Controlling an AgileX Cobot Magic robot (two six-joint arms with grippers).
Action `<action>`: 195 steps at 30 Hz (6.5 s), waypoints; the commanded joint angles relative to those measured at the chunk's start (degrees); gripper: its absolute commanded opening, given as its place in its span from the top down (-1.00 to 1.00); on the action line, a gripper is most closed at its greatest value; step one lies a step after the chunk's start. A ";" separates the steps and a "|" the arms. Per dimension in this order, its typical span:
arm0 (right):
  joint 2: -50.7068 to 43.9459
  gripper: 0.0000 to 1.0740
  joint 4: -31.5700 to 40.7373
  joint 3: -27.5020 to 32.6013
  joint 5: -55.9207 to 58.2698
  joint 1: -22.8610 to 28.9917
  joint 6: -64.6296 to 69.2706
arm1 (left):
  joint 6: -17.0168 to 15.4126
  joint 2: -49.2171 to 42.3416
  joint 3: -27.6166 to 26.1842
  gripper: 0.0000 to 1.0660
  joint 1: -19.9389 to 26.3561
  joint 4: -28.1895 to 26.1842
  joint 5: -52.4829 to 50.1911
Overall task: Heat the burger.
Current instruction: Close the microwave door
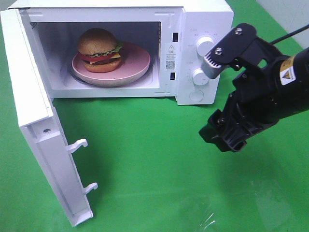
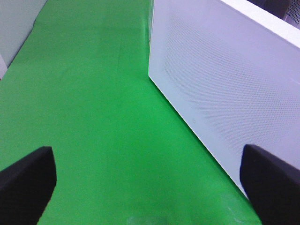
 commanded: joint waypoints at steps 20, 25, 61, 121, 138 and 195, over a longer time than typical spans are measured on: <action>-12.55 -0.42 2.58 0.17 31.97 -12.03 13.87 | 0.11 -0.92 0.11 -0.88 0.17 0.00 -0.23; -20.11 -0.42 1.43 0.23 33.29 -12.03 15.76 | 0.11 -0.92 0.11 -0.88 0.17 0.00 -0.23; -70.82 -0.42 -0.92 12.66 32.95 -28.76 15.93 | 0.11 -0.92 0.11 -0.88 0.17 0.00 -0.23; -75.75 -0.41 -0.92 12.66 32.95 -29.97 15.87 | 0.06 -0.92 0.11 -0.88 0.17 0.06 -0.23; -75.75 -0.41 -0.92 12.66 32.95 -29.97 15.93 | -0.11 2.52 -3.21 0.06 0.17 3.90 -9.97; -75.69 -0.41 -0.97 12.66 32.95 -29.97 16.10 | -12.43 57.01 20.74 1.00 0.17 17.82 -93.85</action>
